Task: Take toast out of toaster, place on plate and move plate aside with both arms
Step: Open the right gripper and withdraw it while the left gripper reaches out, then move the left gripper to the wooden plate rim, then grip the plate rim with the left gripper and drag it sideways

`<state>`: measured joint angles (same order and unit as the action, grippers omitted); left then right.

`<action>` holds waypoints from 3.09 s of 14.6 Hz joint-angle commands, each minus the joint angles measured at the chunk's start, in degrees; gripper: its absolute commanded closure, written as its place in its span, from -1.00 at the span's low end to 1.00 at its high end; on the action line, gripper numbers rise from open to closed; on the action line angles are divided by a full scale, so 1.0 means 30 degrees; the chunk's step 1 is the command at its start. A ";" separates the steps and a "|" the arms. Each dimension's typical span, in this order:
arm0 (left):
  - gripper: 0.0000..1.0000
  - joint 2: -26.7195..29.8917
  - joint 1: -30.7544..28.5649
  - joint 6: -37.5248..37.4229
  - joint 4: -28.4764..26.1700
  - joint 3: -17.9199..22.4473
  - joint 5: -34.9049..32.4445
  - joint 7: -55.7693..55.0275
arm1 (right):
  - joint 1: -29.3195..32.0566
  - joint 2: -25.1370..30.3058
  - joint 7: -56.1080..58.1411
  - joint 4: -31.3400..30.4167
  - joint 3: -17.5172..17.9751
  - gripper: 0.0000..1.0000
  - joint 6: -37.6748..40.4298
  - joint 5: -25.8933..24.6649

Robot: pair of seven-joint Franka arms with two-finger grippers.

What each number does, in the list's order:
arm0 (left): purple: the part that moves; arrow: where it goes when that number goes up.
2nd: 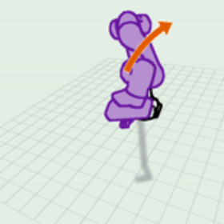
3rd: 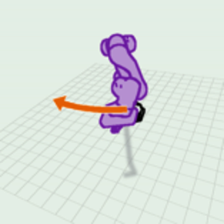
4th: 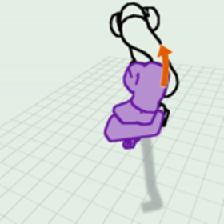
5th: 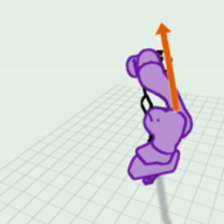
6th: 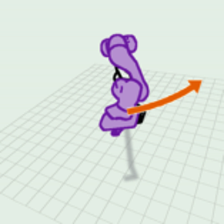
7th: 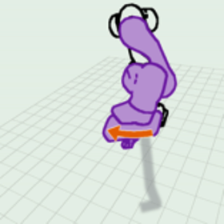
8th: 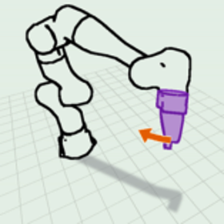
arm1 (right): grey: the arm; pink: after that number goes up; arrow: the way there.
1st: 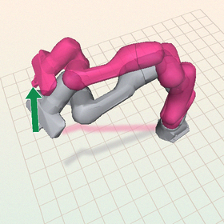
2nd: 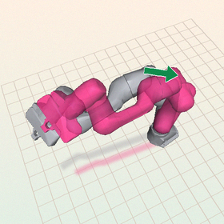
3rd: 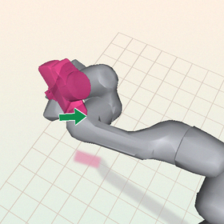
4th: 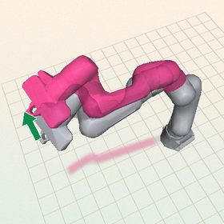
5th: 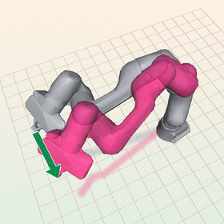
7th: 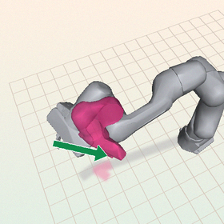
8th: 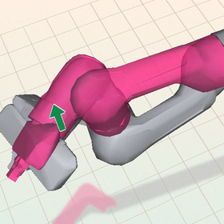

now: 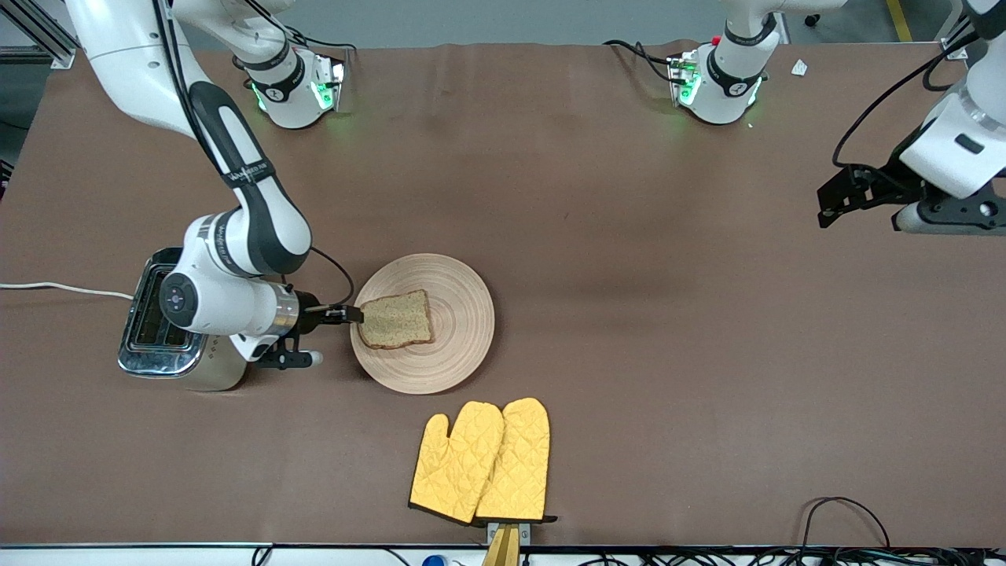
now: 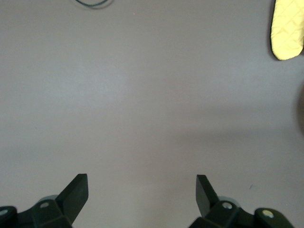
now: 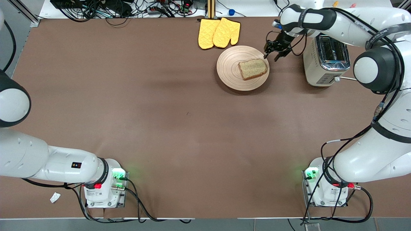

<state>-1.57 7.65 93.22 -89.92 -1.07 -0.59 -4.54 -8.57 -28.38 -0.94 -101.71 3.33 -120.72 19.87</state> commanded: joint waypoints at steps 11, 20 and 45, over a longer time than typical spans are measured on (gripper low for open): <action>-1.00 -0.6266 0.0088 0.2553 0.0149 -0.2717 0.7690 -0.0128 | 0.2296 0.6907 0.1599 0.2055 -0.3074 -1.00 0.5347 -0.4890; -1.00 -1.4526 0.3012 1.2717 0.1199 -0.4887 1.6331 -0.0069 | 0.3708 0.7908 0.3068 0.4663 -0.2987 -1.00 0.8979 -0.6270; 1.00 -1.5565 0.3118 1.5114 0.1590 -0.6084 1.8684 0.7419 | 0.2799 0.7849 0.1047 0.6216 -0.2869 -1.00 1.1149 -0.7472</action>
<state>-53.31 24.02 144.16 -79.52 -16.76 54.64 11.25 0.01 -5.35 3.07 -82.46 -5.40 -87.53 -1.68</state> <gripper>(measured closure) 0.877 0.000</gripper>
